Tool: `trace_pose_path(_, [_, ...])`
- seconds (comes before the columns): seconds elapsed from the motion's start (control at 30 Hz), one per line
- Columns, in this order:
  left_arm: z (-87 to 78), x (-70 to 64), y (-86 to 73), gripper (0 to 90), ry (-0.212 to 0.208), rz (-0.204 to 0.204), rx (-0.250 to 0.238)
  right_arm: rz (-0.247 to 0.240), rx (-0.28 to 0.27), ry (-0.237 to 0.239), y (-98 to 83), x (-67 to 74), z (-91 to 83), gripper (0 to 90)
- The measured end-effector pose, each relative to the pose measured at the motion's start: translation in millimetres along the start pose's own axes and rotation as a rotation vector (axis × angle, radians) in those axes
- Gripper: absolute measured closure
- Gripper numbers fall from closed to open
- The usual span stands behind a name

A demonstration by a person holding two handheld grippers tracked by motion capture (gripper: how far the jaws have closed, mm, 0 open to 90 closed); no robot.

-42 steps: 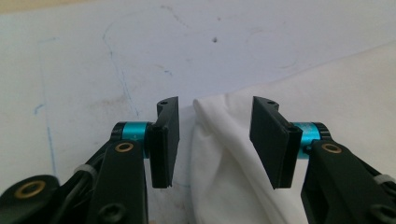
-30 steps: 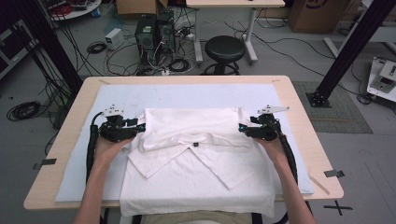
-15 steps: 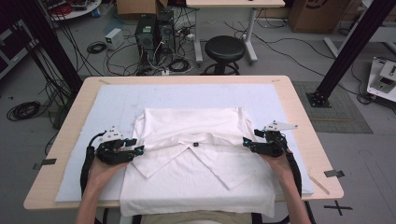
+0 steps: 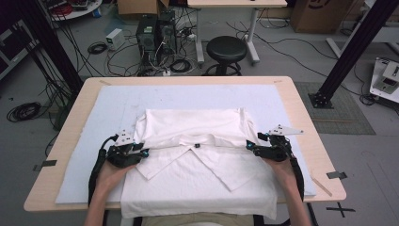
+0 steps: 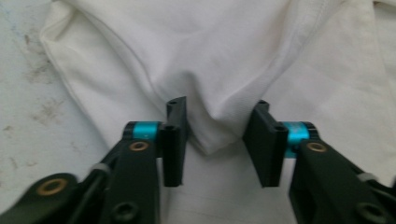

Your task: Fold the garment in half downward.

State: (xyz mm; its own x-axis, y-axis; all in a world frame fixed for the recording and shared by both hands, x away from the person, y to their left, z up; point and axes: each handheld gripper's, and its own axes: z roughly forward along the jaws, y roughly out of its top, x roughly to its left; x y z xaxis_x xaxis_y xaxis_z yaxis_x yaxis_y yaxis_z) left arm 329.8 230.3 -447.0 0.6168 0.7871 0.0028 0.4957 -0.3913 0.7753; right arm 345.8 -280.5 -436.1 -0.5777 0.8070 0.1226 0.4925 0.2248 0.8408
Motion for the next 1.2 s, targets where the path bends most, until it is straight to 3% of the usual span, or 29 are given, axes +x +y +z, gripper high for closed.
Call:
trace_pose_path(0.1, [-2.8,1.5,4.8,77.6,0.012,-0.007,-0.03,-0.002,-0.008,-0.002,0.5,0.2,-2.0,35.5])
trace_pose_path(0.2, [-3.3,1.7,6.3,83.2,0.018,-0.03,-0.047,0.002,-0.012,0.0,0.4,0.6,-3.2,35.5])
trace_pose_path(0.33, [-1.7,0.6,5.1,84.8,0.032,-0.069,-0.081,0.017,-0.009,0.005,-1.9,-2.0,-5.3,35.8])
trace_pose_path(0.6, [-3.9,-1.1,5.5,84.9,0.041,-0.061,-0.106,0.019,-0.022,0.028,-3.8,-9.9,-13.2,43.7])
trace_pose_path(0.73, [-3.1,-0.3,4.6,84.9,0.037,-0.058,-0.095,-0.024,0.004,0.058,-4.7,-6.1,-10.2,45.1])
trace_pose_path(0.9, [-3.3,-0.4,4.0,84.9,0.032,-0.055,-0.095,-0.092,0.062,0.05,-4.7,3.0,-1.3,45.1])
trace_pose_path(1.03, [-1.8,-0.2,3.0,84.9,0.029,-0.059,-0.088,-0.166,0.132,0.005,-7.3,9.8,9.2,46.9])
trace_pose_path(1.13, [-1.1,-0.2,2.4,84.9,0.028,-0.059,-0.089,-0.174,0.165,-0.046,-9.5,10.4,15.9,50.3])
trace_pose_path(1.2, [-0.8,-0.3,2.3,84.8,0.027,-0.062,-0.089,-0.174,0.159,-0.053,-9.0,10.3,15.0,59.4])
